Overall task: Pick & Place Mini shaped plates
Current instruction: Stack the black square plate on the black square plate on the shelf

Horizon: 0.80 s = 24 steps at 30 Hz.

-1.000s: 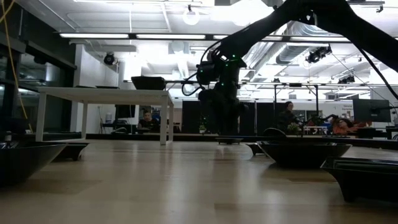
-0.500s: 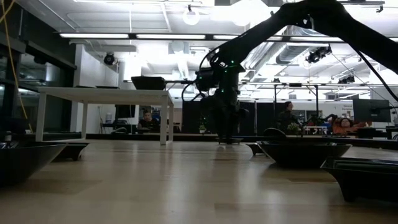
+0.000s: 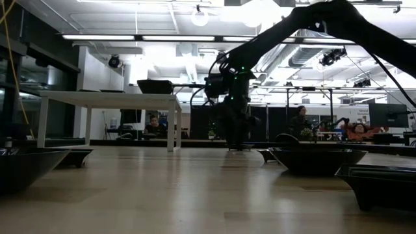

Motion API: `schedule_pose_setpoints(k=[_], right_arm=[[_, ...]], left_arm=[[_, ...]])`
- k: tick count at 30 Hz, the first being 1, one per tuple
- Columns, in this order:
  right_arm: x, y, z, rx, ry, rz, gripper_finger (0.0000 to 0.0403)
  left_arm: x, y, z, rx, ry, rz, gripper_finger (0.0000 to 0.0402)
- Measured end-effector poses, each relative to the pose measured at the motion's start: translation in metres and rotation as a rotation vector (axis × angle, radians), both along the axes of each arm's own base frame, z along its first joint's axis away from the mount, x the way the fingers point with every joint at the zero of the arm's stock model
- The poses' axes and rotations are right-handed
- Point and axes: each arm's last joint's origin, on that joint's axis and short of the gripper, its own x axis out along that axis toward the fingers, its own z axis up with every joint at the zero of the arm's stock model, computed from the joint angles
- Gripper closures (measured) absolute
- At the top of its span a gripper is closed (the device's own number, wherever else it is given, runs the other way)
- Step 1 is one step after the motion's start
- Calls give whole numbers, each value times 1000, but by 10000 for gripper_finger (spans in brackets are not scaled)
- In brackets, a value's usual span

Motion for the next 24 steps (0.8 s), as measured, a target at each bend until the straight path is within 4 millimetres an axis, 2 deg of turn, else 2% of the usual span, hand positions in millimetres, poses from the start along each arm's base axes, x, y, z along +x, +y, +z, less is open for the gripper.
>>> schedule_pose_setpoints(k=[6,24], right_arm=[[0,-1,0,-23,14,-2,260],[-2,-2,0,-77,55,-1,351]], left_arm=[[0,0,0,0,0,0,259],[0,0,0,-1,0,-1,259]])
